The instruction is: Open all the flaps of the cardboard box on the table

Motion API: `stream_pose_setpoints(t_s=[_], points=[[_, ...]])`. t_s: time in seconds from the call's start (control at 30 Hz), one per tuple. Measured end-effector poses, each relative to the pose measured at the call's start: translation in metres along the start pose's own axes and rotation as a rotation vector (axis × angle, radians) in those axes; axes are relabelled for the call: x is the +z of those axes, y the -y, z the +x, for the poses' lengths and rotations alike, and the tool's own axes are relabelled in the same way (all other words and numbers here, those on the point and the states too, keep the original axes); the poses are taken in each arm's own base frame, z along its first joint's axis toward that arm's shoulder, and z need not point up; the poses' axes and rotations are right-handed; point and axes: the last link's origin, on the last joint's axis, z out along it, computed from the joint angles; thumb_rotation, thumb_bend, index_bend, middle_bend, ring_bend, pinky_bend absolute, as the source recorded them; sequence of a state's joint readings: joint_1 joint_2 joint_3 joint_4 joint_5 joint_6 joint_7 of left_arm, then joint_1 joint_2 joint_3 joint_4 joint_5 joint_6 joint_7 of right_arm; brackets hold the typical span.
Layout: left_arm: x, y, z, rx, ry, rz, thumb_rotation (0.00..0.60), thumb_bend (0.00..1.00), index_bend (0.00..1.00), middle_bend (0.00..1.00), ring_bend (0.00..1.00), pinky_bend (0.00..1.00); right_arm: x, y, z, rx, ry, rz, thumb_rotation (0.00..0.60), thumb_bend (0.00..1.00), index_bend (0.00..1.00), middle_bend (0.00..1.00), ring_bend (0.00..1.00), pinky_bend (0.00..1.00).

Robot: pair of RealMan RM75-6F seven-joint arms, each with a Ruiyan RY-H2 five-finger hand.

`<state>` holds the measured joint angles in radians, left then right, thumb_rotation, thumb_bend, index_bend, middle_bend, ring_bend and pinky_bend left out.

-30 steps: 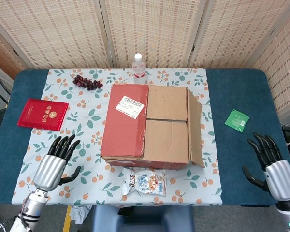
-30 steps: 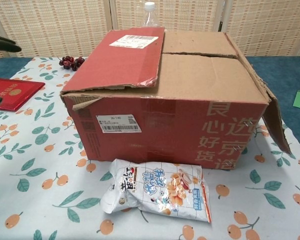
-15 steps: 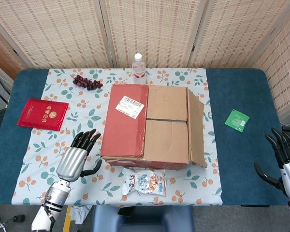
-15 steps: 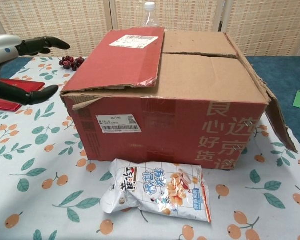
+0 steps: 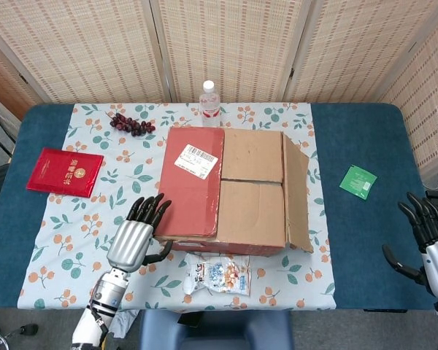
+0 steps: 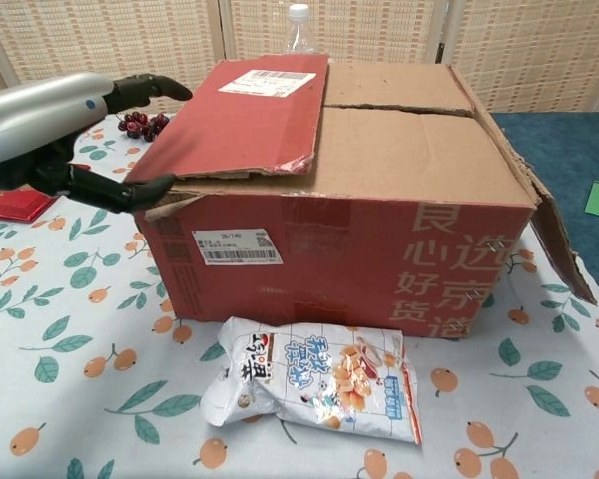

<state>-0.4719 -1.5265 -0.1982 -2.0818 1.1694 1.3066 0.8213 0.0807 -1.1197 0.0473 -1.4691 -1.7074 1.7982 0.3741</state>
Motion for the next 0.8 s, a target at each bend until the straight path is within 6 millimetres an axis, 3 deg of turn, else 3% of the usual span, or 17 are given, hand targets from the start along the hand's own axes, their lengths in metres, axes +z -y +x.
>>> stream_pose_setpoints(t_s=[0.3, 0.8], points=[[0.013, -0.017, -0.009, 0.024, 0.034, -0.017, 0.398, 0.46, 0.0, 0.0, 0.01, 0.0, 0.003, -0.005, 0.002, 0.013, 0.0, -0.019, 0.6, 0.42, 0.0, 0.0, 0.0, 0.0], [0.024, -0.029, -0.013, 0.053, 0.02, -0.024, 0.399, 0.46, 0.0, 0.0, 0.01, 0.0, 0.005, -0.008, 0.004, 0.032, 0.0, -0.029, 0.6, 0.42, 0.0, 0.0, 0.0, 0.0]])
